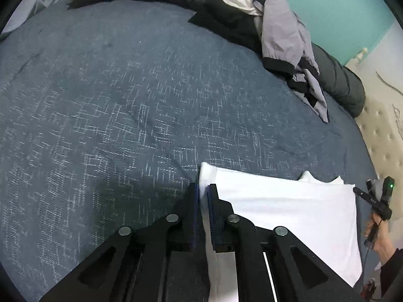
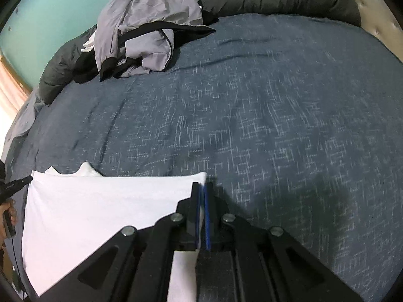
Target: Fold clothes
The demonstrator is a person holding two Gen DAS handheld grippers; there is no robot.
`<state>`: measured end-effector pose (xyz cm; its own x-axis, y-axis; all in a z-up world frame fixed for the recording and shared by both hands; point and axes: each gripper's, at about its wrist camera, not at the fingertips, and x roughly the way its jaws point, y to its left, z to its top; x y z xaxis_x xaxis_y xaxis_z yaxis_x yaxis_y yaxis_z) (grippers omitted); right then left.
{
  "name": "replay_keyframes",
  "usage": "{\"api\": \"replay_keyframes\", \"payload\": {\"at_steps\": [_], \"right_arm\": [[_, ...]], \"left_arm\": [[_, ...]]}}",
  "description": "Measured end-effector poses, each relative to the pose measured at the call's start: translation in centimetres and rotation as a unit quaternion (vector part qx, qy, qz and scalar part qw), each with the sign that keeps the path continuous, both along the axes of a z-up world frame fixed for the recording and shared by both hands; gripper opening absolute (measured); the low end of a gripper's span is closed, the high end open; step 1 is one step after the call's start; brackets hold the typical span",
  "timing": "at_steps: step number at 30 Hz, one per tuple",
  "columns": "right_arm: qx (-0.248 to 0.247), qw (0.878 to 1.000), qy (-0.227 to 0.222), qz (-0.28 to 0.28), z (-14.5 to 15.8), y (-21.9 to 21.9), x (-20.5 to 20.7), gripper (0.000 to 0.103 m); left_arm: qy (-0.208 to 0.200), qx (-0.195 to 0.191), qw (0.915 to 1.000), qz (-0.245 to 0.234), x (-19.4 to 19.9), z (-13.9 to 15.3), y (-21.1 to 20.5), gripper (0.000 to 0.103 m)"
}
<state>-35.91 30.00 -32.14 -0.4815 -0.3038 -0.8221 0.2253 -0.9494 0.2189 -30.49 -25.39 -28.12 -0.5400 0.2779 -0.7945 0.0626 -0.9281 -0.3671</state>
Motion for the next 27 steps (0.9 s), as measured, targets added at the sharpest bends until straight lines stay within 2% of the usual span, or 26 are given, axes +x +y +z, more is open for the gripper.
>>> {"api": "replay_keyframes", "payload": {"at_steps": [1,2,4,6,11,15,17,18,21,27], "right_arm": [[0.011,1.000,0.005,-0.002,0.4,0.0,0.4,0.006],[0.013,1.000,0.006,-0.005,0.8,0.1,0.7,0.009],[-0.002,1.000,0.009,-0.010,1.9,0.6,1.8,0.016],[-0.012,1.000,0.010,-0.006,3.1,0.8,3.5,0.030],[-0.025,0.999,-0.002,0.044,4.9,-1.3,8.9,0.030],[-0.016,0.994,-0.019,0.108,5.8,-4.9,14.3,0.030],[-0.014,0.989,-0.026,0.142,6.0,-7.2,17.2,0.030],[-0.009,0.988,-0.028,0.152,6.0,-8.2,18.3,0.030],[-0.009,0.984,-0.039,0.174,5.5,-10.9,21.4,0.036],[-0.006,0.973,-0.059,0.221,3.8,-16.4,26.6,0.036]], "left_arm": [[-0.003,-0.002,1.0000,-0.003,0.6,0.2,0.1,0.024],[-0.006,-0.003,1.0000,-0.005,1.1,0.4,0.1,0.028],[-0.012,-0.006,0.9999,-0.011,2.2,0.8,0.2,0.030],[-0.018,-0.010,0.9997,-0.016,3.3,1.2,0.4,0.030],[-0.033,-0.017,0.9989,-0.030,6.3,2.1,0.8,0.031],[-0.049,-0.013,0.9966,-0.064,10.7,2.5,3.3,0.035],[-0.061,-0.021,0.9939,-0.090,12.6,2.3,5.1,0.040],[-0.067,-0.025,0.9922,-0.102,13.5,2.1,5.9,0.043],[-0.090,-0.058,0.9842,-0.142,16.0,1.2,8.6,0.044],[-0.115,-0.083,0.9765,-0.163,19.0,-1.0,10.6,0.044]]}}
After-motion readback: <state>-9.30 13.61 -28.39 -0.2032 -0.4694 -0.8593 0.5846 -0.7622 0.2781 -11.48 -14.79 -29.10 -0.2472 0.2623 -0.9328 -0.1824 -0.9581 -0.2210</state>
